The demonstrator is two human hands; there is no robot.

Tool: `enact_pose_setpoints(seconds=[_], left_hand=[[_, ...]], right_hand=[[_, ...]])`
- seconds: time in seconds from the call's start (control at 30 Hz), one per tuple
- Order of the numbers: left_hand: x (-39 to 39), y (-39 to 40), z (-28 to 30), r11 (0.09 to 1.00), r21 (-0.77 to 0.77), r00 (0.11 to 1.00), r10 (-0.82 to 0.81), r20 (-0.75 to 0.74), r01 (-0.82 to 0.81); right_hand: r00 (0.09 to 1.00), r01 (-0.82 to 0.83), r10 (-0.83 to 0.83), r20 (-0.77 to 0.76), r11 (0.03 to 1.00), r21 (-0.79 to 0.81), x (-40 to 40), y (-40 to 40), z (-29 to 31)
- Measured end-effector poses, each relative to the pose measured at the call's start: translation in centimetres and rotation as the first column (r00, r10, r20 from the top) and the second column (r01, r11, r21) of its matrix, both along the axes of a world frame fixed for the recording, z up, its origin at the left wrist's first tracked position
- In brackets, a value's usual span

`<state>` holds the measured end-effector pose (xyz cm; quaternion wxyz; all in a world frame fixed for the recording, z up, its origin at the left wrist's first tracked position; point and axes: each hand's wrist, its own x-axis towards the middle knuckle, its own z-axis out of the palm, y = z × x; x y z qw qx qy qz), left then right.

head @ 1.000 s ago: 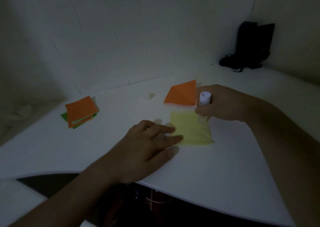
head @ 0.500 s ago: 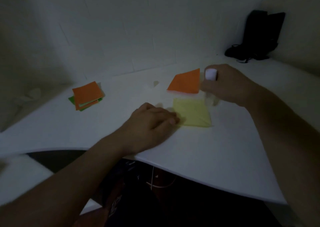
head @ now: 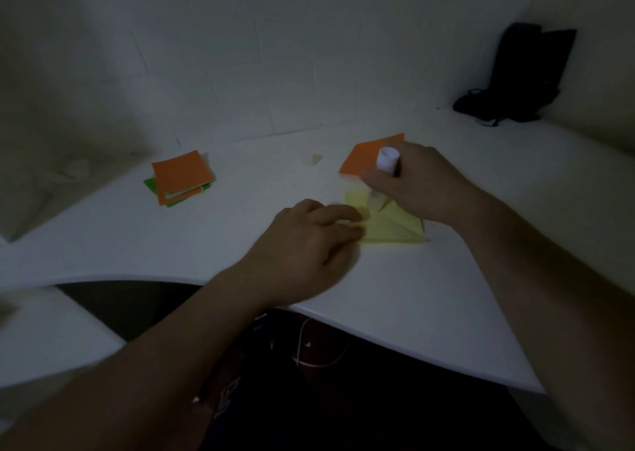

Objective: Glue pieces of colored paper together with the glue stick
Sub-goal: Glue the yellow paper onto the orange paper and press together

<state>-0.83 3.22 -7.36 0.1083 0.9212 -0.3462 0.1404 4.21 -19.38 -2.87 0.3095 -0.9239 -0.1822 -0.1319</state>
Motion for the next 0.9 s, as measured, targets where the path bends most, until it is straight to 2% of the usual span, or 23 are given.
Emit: enact_pose_setpoints(seconds=[0.27,0.53,0.73,0.83,0.9], left_hand=[[-1.6,0.7,0.6,0.972,0.224,0.997,-0.072,-0.014,0.074],[-1.1,0.8,-0.1,0.988,0.144,0.993,-0.046,-0.106,0.061],[-1.2,0.8,0.0,0.989,0.136,0.990,-0.038,-0.134,0.056],[-1.3,0.8,0.2,0.988,0.142,0.990,-0.045,-0.131,0.063],[-1.2,0.8,0.3,0.992,0.112,0.988,-0.039,-0.150,0.056]], right_hand=[[0.999,-0.029,0.029,-0.029,1.000,0.003,0.0,0.9,-0.6],[0.997,-0.049,0.053,-0.048,0.996,0.071,0.0,2.7,-1.3],[0.996,-0.074,0.076,-0.049,0.997,0.034,-0.1,3.8,-0.9],[0.992,-0.085,0.096,-0.078,0.987,0.133,-0.2,4.0,-1.3],[0.994,-0.038,0.071,-0.084,0.937,0.347,-0.2,3.8,-1.3]])
